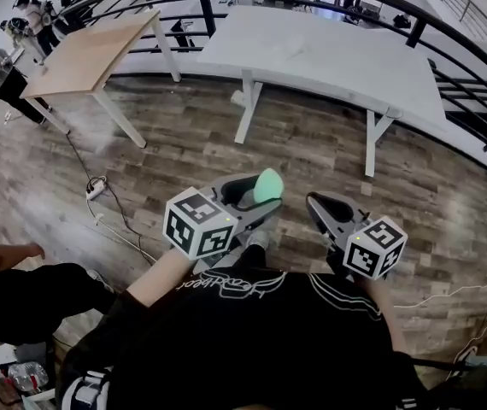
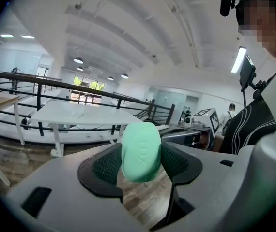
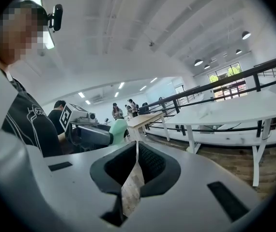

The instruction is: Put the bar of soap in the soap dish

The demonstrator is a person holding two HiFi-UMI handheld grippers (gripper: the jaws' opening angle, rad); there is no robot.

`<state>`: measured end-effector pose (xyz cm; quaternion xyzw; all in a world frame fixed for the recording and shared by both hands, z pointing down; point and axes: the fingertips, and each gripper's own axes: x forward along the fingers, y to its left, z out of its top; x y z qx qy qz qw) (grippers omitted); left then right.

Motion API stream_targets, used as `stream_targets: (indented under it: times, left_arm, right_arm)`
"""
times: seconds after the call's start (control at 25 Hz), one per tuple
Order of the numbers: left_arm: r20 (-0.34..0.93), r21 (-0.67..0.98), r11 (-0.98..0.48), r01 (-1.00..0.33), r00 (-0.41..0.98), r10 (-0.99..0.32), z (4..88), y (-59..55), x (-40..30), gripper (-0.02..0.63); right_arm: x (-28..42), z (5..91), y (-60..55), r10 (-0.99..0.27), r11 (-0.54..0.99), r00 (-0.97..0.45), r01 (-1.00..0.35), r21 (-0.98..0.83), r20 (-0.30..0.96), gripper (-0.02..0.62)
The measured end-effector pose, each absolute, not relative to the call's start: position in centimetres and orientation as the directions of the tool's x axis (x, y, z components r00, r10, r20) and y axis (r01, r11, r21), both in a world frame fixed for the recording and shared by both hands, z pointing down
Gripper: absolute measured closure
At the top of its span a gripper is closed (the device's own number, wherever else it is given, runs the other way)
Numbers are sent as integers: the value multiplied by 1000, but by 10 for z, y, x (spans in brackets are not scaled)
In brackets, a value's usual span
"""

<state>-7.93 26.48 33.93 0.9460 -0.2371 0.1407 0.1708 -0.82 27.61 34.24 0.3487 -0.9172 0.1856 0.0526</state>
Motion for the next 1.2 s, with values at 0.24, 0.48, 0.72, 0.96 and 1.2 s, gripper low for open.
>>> stream_targets:
  times: [0.24,0.48,0.72,0.96,1.2]
  left_arm:
    - [358,278,-828,-486,853,-380,340,153,-105,350]
    - [370,254,-849,-464,857,-358,336,52,-115,350]
    - [348,282,-842,-460,867,-357,335,-2,-137,350]
    - [329,272,-855,-441,878,-348,334,-35,-136,350]
    - [325,262,-862,-434,881,-345,340,-47,-130,350]
  right_arm:
    - [-32,347,167,-635,657,-733,-679,-327,245,575]
    - [-52,344,64,-640,637,-718,-695,-333,273,575]
    - [-61,340,17,-659,618,-692,-722,-311,297,575]
    - [-59,340,-11,-678,604,-670,-742,-292,301,575]
    - [-53,340,-24,-691,601,-660,-751,-274,294,575]
